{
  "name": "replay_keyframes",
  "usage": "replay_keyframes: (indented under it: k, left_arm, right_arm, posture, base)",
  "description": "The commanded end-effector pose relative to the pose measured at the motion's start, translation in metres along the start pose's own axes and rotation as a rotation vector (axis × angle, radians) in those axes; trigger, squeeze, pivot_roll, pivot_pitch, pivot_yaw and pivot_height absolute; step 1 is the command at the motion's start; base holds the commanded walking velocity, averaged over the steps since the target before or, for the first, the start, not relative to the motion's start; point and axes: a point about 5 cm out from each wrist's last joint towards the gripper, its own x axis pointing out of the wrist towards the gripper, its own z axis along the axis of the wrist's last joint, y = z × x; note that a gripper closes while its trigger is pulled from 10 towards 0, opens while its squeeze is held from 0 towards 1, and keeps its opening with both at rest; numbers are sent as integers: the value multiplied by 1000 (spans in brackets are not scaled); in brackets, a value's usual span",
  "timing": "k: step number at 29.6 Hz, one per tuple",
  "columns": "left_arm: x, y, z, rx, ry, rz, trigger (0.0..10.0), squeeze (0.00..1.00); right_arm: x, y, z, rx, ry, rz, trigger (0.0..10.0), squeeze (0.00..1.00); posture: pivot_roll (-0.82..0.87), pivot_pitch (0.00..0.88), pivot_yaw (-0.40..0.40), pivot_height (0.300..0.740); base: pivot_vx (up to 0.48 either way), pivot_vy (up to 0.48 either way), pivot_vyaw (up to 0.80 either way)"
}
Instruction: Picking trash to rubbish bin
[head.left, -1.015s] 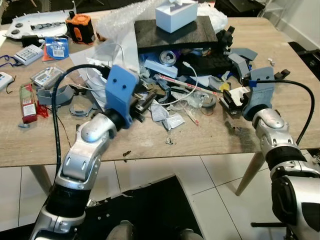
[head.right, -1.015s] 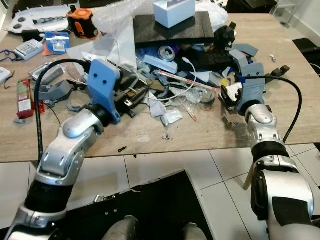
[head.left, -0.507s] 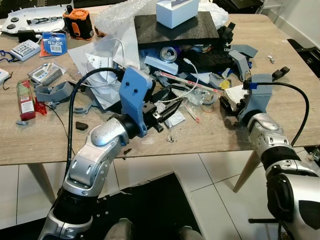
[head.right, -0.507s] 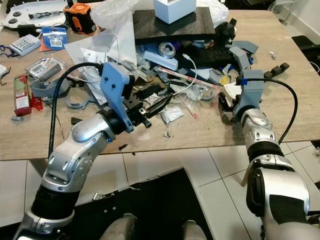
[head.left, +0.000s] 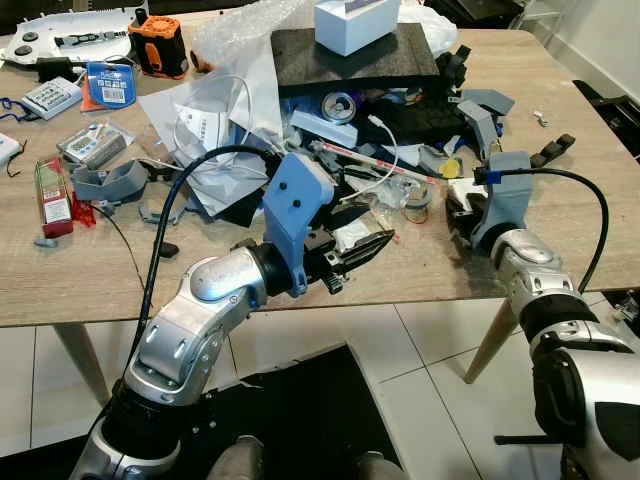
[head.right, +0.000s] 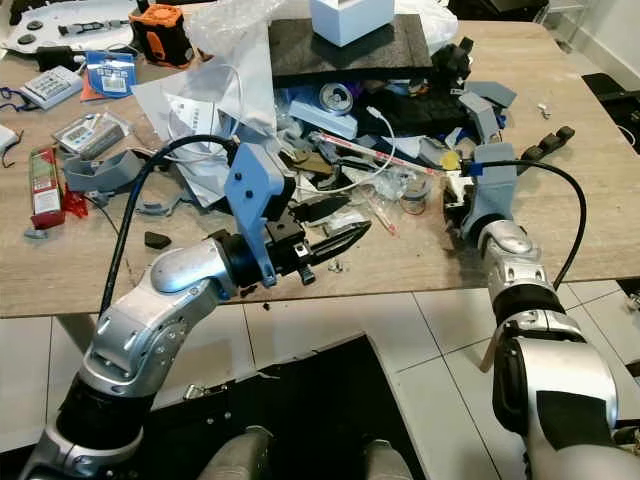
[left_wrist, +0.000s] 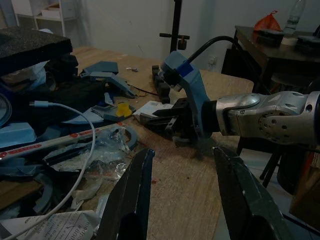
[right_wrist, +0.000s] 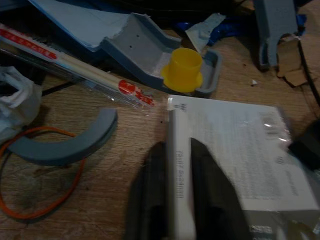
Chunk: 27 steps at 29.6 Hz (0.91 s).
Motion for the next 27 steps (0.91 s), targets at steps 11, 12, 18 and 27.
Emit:
replay_keyframes:
  k: [11, 12, 18, 27]
  left_arm:
    - [1, -5, -3, 8, 19, -31, 10000, 0]
    - [0, -4, -2, 10, 18, -31, 10000, 0]
    - [-3, 1, -1, 15, 16, -26, 10000, 0]
    - [-4, 4, 2, 19, 7, -22, 10000, 0]
  right_arm:
    - [-3, -3, -15, 100, 56, 25, 0, 0]
    - [-1, 1, -6, 151, 15, 55, 0, 0]
    - [5, 13, 47, 296, -157, 195, 0, 0]
    - [-10, 23, 126, 420, -410, 343, 0, 0]
  posture:
    - [72, 288, -20, 740]
    - [72, 279, -18, 740]
    - [76, 254, -14, 740]
    - [82, 218, -10, 740]
  base:
    - [0, 0, 0]
    - [0, 0, 0]
    - [0, 0, 0]
    - [0, 0, 0]
